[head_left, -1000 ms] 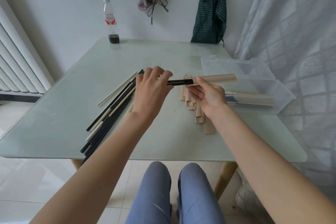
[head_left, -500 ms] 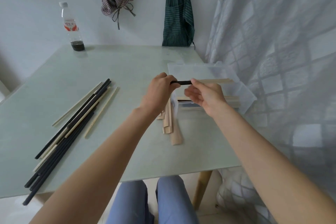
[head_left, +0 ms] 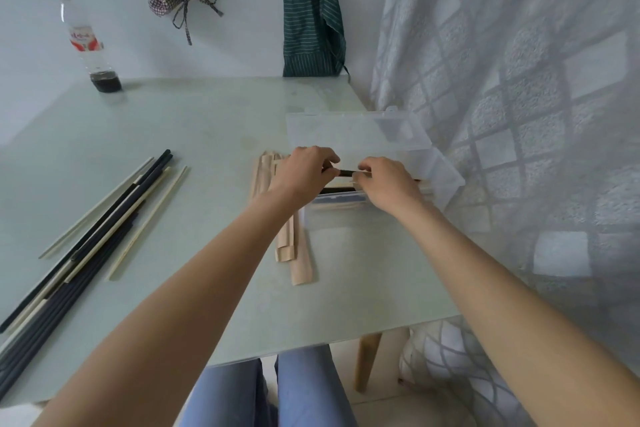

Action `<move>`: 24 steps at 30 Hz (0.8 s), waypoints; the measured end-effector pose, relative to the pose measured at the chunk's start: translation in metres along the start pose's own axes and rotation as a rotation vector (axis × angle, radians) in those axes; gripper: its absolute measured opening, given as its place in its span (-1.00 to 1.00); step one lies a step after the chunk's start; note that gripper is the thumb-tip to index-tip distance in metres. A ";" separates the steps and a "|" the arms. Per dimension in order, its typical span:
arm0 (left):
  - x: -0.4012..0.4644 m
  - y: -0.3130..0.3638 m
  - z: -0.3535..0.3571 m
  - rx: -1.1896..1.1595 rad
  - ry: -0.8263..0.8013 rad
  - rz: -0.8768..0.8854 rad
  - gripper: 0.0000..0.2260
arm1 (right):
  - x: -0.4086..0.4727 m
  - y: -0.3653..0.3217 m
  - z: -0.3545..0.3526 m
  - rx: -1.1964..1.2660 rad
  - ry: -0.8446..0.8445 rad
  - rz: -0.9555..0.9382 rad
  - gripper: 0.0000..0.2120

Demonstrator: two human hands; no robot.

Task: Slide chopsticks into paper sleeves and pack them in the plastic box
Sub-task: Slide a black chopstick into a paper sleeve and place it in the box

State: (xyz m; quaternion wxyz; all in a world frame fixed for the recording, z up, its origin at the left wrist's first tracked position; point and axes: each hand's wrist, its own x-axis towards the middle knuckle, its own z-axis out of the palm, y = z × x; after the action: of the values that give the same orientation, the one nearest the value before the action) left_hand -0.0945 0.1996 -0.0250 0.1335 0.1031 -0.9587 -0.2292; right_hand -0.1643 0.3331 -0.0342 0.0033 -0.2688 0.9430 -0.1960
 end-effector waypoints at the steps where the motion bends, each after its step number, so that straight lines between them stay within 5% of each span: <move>1: -0.001 -0.002 0.001 0.001 -0.003 0.025 -0.74 | 0.000 0.001 0.001 -0.017 -0.011 0.002 -0.74; 4: -0.009 -0.016 -0.003 -0.044 0.187 0.022 -0.76 | -0.002 -0.003 0.004 -0.007 -0.019 -0.016 -0.70; 7: -0.023 -0.043 -0.013 -0.133 0.332 -0.198 -0.69 | -0.007 -0.020 0.007 0.091 0.047 -0.110 -0.74; 13: -0.049 -0.078 -0.006 0.081 -0.108 -0.576 -0.68 | -0.027 -0.088 0.023 0.171 0.143 -0.498 -0.72; 24: -0.081 -0.118 -0.032 -0.323 0.036 -0.622 -0.78 | -0.023 -0.150 0.072 0.013 -0.159 -0.258 -0.69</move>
State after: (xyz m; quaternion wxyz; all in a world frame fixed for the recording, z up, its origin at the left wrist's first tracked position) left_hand 0.0072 0.1047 -0.0695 0.0889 0.3716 -0.8302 -0.4059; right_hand -0.0612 0.2014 -0.0475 0.0545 -0.4025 0.8961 -0.1789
